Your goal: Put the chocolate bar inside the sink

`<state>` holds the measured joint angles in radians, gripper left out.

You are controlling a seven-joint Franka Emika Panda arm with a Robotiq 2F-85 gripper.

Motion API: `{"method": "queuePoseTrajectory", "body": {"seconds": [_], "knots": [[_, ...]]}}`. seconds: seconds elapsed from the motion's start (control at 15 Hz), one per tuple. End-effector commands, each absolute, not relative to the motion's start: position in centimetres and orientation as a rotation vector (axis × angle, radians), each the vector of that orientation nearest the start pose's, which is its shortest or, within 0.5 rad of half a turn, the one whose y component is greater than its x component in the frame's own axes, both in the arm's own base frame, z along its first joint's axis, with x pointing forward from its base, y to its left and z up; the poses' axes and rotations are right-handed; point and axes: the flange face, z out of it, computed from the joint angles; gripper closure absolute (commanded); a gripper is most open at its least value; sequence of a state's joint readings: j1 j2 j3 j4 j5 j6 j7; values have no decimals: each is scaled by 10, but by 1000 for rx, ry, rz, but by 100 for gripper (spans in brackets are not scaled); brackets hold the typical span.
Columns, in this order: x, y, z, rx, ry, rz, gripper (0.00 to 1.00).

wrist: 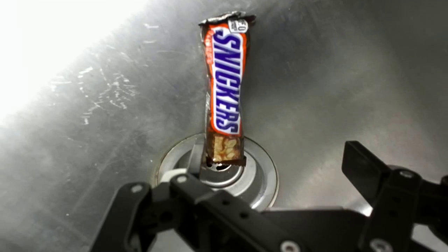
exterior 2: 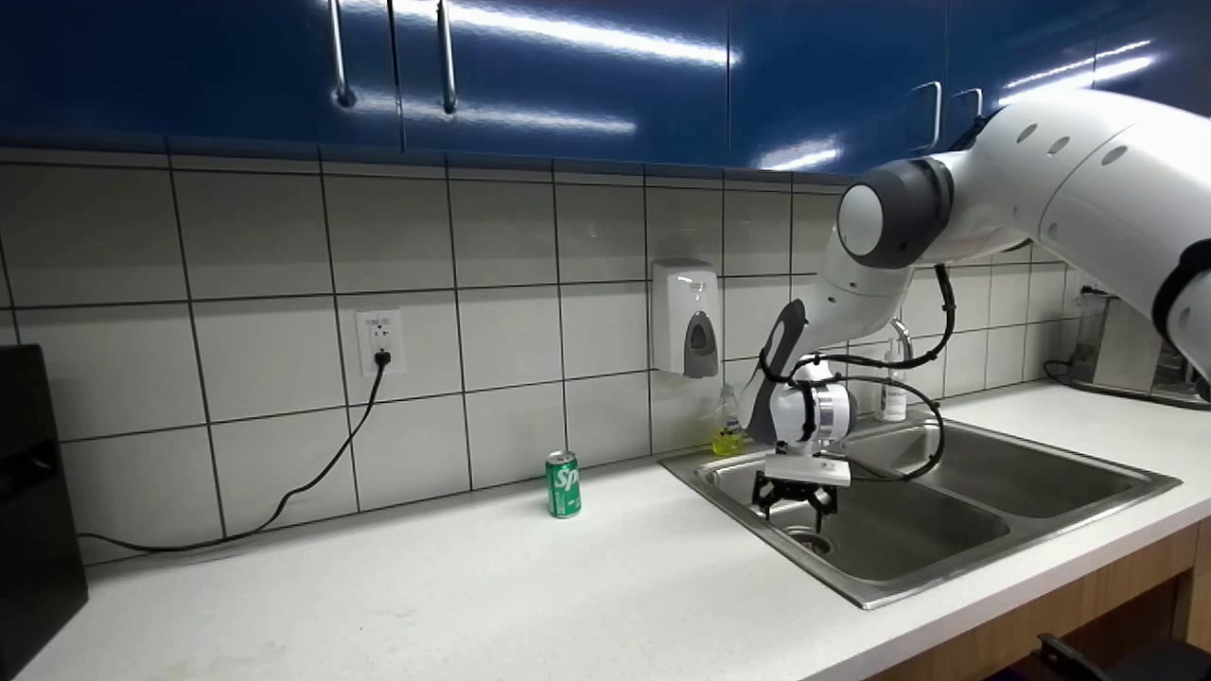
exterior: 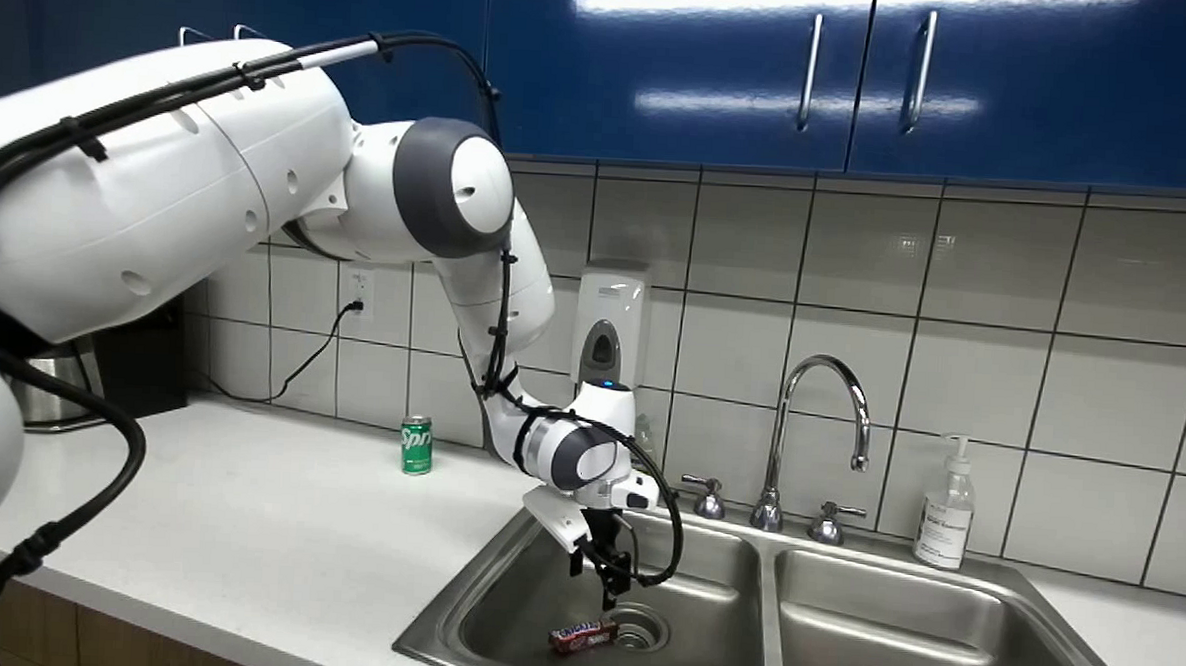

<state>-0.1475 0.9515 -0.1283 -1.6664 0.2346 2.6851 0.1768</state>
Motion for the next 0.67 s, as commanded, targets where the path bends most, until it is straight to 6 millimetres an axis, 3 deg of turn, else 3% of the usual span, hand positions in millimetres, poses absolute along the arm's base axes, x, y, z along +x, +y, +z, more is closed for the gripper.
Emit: {"method": "queuePoseTrajectory", "body": {"seconds": [0.0,0.6], "knots": [[638,-183,84,-2993,971,-178,0],[626,-166,111,-2999,931,-222,0]]}}
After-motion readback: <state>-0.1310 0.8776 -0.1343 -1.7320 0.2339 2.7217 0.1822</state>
